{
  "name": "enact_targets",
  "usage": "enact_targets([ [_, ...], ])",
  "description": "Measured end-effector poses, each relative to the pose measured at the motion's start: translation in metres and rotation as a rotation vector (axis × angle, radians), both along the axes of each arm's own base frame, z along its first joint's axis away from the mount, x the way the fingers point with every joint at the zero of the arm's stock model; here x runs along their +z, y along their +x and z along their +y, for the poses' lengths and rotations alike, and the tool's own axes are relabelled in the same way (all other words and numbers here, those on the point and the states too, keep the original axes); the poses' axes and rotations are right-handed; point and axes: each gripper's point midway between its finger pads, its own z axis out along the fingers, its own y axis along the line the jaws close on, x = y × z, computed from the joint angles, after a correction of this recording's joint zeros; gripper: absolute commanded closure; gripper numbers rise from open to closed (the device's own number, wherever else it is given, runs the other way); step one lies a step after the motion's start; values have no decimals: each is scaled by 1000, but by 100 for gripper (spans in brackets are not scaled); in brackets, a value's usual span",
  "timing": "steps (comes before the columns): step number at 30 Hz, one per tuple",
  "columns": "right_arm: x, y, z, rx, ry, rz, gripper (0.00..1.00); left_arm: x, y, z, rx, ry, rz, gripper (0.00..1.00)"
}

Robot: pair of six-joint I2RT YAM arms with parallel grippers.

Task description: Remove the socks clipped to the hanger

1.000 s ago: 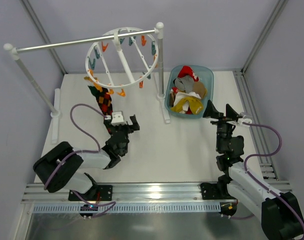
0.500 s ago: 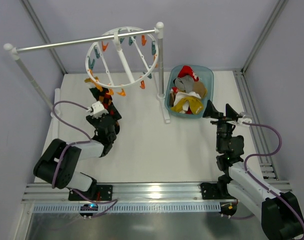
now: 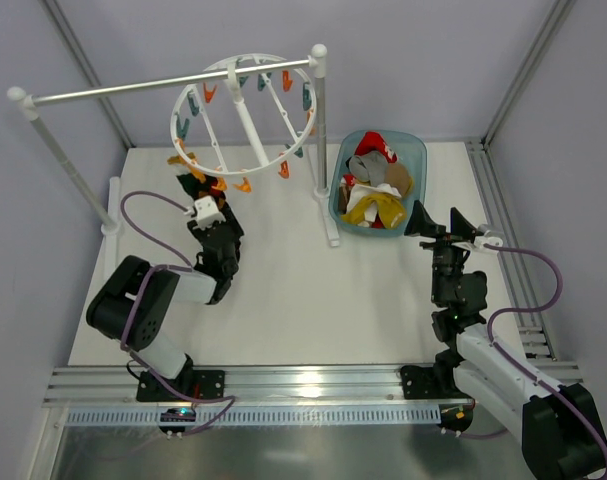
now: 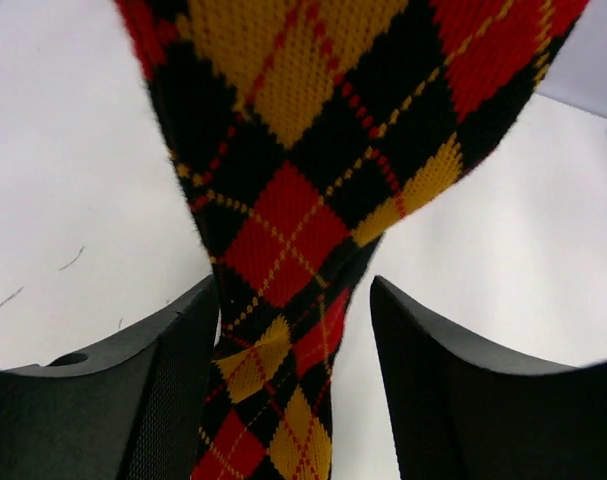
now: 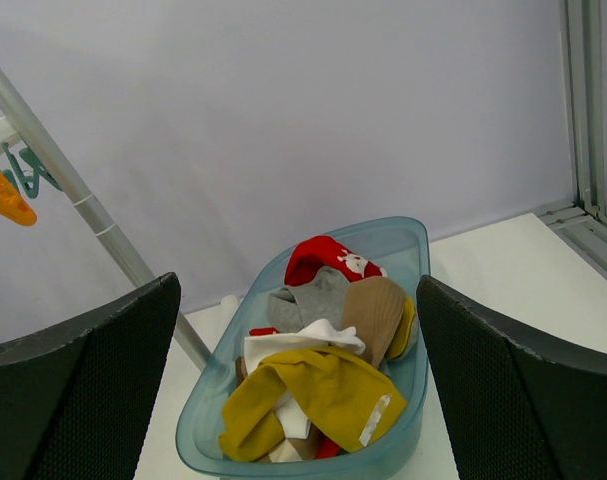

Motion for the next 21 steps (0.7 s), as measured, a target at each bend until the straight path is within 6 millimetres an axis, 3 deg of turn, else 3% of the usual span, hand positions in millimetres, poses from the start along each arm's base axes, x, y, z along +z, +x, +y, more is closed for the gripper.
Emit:
enact_targets([
  [5, -2, 1, 1, 2, -3, 7, 0, 2, 2, 0, -6, 20, -10, 68],
  [6, -2, 1, 1, 2, -3, 7, 0, 1, 2, 0, -8, 24, -9, 80],
  [9, -2, 1, 1, 2, -3, 7, 0, 0, 3, -2, -17, 29, -5, 100],
  [16, -4, 2, 2, 8, -8, 14, 0, -4, -5, -17, -90, 14, -10, 100],
  [21, -4, 6, 14, 61, -41, 24, 0, -6, -35, -62, -230, 44, -24, 100],
])
